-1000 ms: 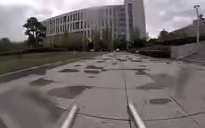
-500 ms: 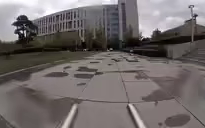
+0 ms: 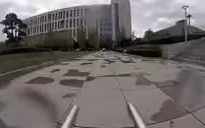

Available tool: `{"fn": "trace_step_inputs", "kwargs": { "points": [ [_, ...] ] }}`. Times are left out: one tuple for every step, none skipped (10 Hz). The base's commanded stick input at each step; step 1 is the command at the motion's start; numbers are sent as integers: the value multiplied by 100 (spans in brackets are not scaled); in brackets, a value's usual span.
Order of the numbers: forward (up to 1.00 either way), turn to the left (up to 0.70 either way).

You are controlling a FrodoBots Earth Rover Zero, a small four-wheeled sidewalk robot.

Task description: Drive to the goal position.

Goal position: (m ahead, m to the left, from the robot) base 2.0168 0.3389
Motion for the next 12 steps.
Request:
{"fn": "trace_step_inputs", "kwargs": {
  "points": [
    [100,0],
    [100,0],
    [100,0],
    [100,0],
    [100,0],
    [100,0],
    [100,0],
    [100,0],
    [100,0],
    [100,0],
    [100,0],
    [100,0]
  ]
}}
